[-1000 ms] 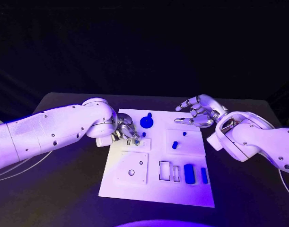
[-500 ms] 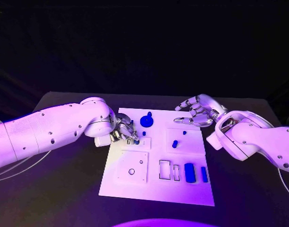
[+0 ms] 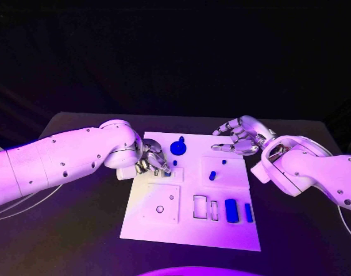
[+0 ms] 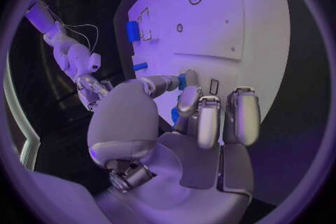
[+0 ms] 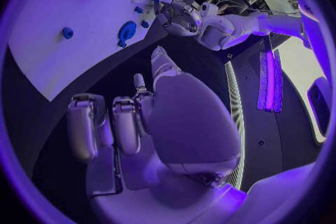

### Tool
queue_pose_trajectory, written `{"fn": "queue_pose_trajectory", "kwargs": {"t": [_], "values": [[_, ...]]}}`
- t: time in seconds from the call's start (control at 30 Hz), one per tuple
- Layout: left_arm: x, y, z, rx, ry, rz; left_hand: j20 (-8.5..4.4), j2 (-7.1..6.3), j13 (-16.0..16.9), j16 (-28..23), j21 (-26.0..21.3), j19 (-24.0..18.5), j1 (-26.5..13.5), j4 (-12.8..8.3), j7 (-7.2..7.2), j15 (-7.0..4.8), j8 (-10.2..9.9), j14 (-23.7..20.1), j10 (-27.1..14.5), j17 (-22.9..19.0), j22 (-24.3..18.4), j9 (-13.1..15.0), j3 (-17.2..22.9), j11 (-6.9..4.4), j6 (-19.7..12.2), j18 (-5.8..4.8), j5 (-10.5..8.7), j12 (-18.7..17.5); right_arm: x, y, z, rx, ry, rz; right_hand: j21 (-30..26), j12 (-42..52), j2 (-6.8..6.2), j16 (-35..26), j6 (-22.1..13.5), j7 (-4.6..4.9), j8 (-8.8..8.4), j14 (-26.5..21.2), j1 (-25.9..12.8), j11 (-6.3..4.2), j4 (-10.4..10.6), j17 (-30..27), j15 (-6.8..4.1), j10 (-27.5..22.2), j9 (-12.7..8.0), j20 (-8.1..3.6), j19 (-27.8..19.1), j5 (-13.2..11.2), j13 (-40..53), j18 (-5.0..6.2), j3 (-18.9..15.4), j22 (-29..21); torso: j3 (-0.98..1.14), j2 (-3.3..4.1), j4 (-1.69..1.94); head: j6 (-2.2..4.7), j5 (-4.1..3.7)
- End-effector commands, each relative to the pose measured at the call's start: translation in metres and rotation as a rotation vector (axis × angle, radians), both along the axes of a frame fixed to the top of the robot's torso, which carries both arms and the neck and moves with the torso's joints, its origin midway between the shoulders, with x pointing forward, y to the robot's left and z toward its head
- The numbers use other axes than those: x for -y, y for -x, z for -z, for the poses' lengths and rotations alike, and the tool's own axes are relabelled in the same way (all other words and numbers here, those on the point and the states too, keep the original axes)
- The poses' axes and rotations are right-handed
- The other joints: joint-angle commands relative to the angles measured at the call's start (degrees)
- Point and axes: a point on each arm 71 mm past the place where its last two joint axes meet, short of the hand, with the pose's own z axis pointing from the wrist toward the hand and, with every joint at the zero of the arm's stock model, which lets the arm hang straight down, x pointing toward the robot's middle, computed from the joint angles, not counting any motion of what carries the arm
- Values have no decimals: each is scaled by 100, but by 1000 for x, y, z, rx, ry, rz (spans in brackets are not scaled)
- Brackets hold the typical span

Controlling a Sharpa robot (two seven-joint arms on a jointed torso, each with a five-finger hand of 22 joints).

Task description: Assemble the parts on the task board

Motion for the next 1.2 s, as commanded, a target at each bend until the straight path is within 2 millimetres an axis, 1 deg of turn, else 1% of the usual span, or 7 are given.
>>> {"fn": "queue_pose_trajectory", "kwargs": {"t": [0.03,0.27,0.5,0.6,0.63,0.77,1.2], "values": [[3,-1,-1,33,1,8,6,76,5,12,-21,-41,6,-1003,-35,-32,-7,600,0,1493,154,-1,971,-23,-8,-59,-10,5,-2,1,1,-6,3,-16,-14,-9,-2,-12,22,-16,36,498,-41,-24,26,1157,-4,-10,5,19,282,1,776,75,-15,1138,-4,5,-4,8,-2],[3,-2,-1,59,-21,8,1,75,36,21,-16,-32,-7,-1028,-37,-35,-17,607,23,1509,167,-8,965,-26,14,-62,9,29,-1,1,1,-6,4,-15,-20,-9,-1,-15,21,-16,38,497,-46,-24,27,1151,-5,-10,5,19,279,1,775,76,-17,1135,-2,11,-3,14,-7],[2,-2,-2,81,-39,5,-42,47,160,21,30,35,-197,-1239,-77,-73,-37,607,155,1509,256,-26,996,-67,204,-80,560,117,-1,1,1,-7,4,-14,-20,-9,-1,-15,21,-16,38,497,-46,-24,27,1151,-5,-10,5,19,279,1,775,76,-17,1135,-3,9,2,-5,-5],[1,-2,-2,81,-49,14,-60,37,228,21,45,58,-258,-1299,-100,-92,-37,607,221,1509,284,-28,1003,-88,267,-85,723,162,0,1,1,-8,5,-13,-20,-9,-1,-15,21,-16,38,497,-46,-24,27,1151,-5,-10,5,19,279,1,775,76,-17,1135,-4,6,1,-14,-4],[1,-2,-2,80,-52,18,-76,23,276,21,48,56,-307,-1345,-120,-109,-33,607,267,1509,283,-26,1012,-108,320,-84,888,194,0,1,1,-8,5,-13,-20,-9,-1,-15,21,-16,38,497,-46,-24,27,1151,-5,-10,5,19,279,1,775,76,-17,1135,-4,4,-1,-18,-3],[1,0,-1,70,-64,33,-98,19,341,21,53,57,-375,-1405,-145,-129,-36,607,323,1509,286,-27,1026,-130,379,-84,1070,233,0,1,1,-8,5,-13,-20,-9,-1,-15,21,-16,38,497,-46,-24,27,1151,-5,-10,5,19,279,1,775,76,-17,1135,-3,3,-4,-23,-1],[0,3,0,39,-74,58,-109,12,412,21,55,54,-420,-1439,-160,-139,-31,607,371,1509,284,-24,1030,-144,421,-83,1167,277,0,1,1,-8,5,-12,-18,-9,1,-15,20,-17,42,497,-55,-25,27,1153,-6,-10,5,17,282,2,773,75,-23,1136,-5,3,-2,-33,6]]}}
